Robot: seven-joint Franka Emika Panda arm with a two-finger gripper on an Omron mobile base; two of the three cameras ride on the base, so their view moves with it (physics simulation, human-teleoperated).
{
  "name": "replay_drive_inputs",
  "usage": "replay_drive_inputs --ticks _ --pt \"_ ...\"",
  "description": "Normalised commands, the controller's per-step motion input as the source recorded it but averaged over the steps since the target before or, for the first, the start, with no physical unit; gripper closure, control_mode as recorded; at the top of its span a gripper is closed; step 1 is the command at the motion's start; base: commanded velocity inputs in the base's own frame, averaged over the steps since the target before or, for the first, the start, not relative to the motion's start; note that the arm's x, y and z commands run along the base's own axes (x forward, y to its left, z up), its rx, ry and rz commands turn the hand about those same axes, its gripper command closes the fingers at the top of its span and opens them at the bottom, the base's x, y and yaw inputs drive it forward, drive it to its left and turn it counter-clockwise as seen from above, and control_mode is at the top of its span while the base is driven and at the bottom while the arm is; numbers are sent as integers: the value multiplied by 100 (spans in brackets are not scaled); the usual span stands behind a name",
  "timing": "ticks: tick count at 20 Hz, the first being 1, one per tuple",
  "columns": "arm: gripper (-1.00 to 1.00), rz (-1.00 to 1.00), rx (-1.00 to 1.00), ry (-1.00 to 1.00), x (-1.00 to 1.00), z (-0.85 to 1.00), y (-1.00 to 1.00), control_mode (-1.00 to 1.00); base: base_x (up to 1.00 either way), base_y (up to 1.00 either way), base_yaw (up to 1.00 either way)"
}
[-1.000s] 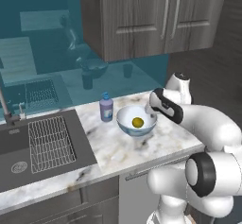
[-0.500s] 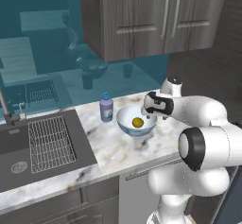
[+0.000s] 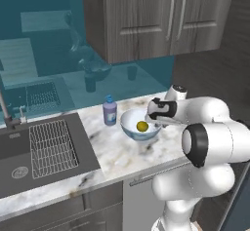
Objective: Move the glass cup from next to the sink to the open cabinet. Then, move the bowl with the lemon to the fridge to clear the area for faucet cleaning.
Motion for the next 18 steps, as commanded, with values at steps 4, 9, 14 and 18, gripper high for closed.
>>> replay_drive_inputs --ticks 4,9,14,18 --pt "100 -5 0 -6 -12 23 0 -100 0 0 0" --pt "100 -22 1 -20 -39 96 2 -100 0 0 0" --pt "100 -30 9 -26 -68 100 -1 -100 0 0 0" --pt "100 -35 17 -19 -80 100 -8 -100 0 0 0"
